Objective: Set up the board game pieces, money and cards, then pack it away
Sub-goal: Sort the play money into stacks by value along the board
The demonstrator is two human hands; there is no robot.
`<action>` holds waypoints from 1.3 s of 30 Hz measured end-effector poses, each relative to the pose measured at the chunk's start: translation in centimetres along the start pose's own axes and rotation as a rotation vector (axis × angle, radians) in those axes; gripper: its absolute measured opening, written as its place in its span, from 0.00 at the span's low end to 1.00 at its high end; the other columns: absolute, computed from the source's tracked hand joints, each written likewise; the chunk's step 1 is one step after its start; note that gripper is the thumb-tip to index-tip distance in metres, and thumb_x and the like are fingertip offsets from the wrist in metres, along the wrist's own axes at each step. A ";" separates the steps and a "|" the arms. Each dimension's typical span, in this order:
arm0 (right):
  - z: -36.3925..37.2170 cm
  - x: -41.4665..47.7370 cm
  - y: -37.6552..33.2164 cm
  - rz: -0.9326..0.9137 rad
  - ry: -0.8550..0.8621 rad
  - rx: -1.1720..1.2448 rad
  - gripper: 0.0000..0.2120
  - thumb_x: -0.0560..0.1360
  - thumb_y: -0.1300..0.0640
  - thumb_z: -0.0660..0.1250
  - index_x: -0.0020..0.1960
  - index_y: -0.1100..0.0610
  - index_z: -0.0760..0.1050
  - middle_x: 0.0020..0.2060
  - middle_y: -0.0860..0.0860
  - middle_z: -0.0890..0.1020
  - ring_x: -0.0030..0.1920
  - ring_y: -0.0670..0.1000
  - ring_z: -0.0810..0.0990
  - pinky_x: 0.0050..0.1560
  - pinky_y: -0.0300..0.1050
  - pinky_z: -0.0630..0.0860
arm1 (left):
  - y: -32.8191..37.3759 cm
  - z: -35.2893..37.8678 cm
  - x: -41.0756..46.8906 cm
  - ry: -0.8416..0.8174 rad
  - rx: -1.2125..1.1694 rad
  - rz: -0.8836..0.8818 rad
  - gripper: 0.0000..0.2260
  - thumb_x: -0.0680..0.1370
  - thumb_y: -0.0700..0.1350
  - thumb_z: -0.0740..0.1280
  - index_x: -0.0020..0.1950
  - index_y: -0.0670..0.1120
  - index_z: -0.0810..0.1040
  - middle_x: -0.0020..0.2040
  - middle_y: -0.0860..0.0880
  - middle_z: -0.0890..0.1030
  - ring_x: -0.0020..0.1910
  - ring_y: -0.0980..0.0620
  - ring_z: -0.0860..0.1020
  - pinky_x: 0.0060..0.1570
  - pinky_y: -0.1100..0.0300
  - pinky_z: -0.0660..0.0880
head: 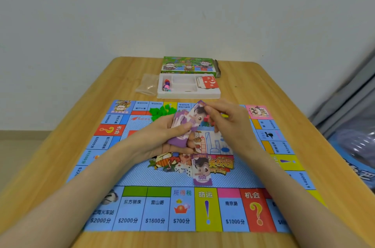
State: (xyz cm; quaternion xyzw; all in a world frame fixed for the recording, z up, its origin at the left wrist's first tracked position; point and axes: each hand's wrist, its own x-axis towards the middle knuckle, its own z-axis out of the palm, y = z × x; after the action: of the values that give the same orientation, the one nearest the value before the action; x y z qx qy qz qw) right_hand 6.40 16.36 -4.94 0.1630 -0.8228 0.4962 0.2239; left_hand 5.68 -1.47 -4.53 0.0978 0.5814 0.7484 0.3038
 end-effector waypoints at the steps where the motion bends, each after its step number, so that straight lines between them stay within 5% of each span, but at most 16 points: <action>1: -0.2 0.2 -0.1 0.042 0.032 0.058 0.08 0.77 0.63 0.64 0.44 0.56 0.82 0.33 0.47 0.79 0.29 0.42 0.75 0.31 0.34 0.71 | 0.0 -0.1 0.0 -0.010 -0.007 0.003 0.15 0.71 0.43 0.65 0.56 0.41 0.72 0.34 0.46 0.78 0.32 0.52 0.80 0.32 0.61 0.80; 3: -1.2 0.7 -0.5 0.205 0.019 0.285 0.09 0.76 0.66 0.65 0.43 0.56 0.80 0.30 0.50 0.81 0.27 0.45 0.76 0.28 0.36 0.73 | -0.1 -0.2 0.1 -0.013 -0.039 0.006 0.13 0.71 0.43 0.64 0.54 0.41 0.70 0.33 0.46 0.77 0.32 0.52 0.79 0.31 0.61 0.79; 5: -2.7 1.1 -0.8 0.383 -0.187 0.449 0.04 0.74 0.66 0.66 0.43 0.60 0.78 0.30 0.51 0.82 0.26 0.47 0.76 0.25 0.37 0.72 | 0.0 -0.4 0.1 -0.005 -0.085 -0.007 0.13 0.71 0.43 0.64 0.54 0.41 0.69 0.32 0.46 0.76 0.32 0.51 0.78 0.30 0.61 0.79; 10: -4.0 0.9 -1.3 0.462 -0.846 0.182 0.03 0.72 0.63 0.70 0.41 0.59 0.76 0.31 0.53 0.82 0.25 0.46 0.75 0.25 0.36 0.69 | 0.1 -0.6 0.1 0.003 -0.098 -0.027 0.17 0.72 0.43 0.64 0.60 0.41 0.69 0.33 0.45 0.76 0.32 0.50 0.78 0.30 0.61 0.78; 18: -2.7 0.4 -1.6 0.483 -0.982 0.034 0.06 0.74 0.59 0.70 0.40 0.58 0.75 0.28 0.52 0.81 0.21 0.47 0.73 0.21 0.35 0.63 | 0.0 -0.8 0.2 0.002 -0.093 -0.034 0.12 0.73 0.43 0.64 0.55 0.41 0.73 0.33 0.45 0.76 0.34 0.50 0.78 0.31 0.60 0.79; 29: -2.3 0.3 -1.9 0.480 -0.948 -0.043 0.07 0.74 0.59 0.70 0.44 0.59 0.72 0.23 0.51 0.78 0.19 0.46 0.71 0.19 0.34 0.64 | 0.3 -0.7 0.1 -0.018 -0.187 -0.065 0.13 0.72 0.35 0.67 0.55 0.40 0.70 0.38 0.42 0.77 0.36 0.48 0.79 0.34 0.56 0.80; 36: -1.7 0.8 -1.2 0.474 -0.362 0.258 0.08 0.78 0.53 0.63 0.45 0.57 0.72 0.24 0.49 0.73 0.20 0.46 0.63 0.21 0.34 0.58 | 0.0 -0.2 0.0 -0.001 -0.158 -0.019 0.13 0.75 0.32 0.60 0.60 0.37 0.72 0.39 0.41 0.80 0.38 0.46 0.83 0.39 0.55 0.82; 39: -0.9 0.4 -1.2 0.357 -0.322 0.249 0.05 0.75 0.57 0.68 0.48 0.56 0.73 0.31 0.49 0.72 0.22 0.45 0.65 0.21 0.35 0.61 | -0.1 0.0 -0.1 0.006 -0.032 0.021 0.11 0.76 0.35 0.62 0.57 0.40 0.73 0.38 0.43 0.82 0.39 0.47 0.84 0.37 0.60 0.81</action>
State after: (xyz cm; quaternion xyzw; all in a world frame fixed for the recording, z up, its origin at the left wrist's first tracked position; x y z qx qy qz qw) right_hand 6.81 16.57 -3.45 0.1186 -0.7961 0.5930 -0.0227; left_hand 5.78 -1.46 -4.61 0.0969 0.5694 0.7610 0.2954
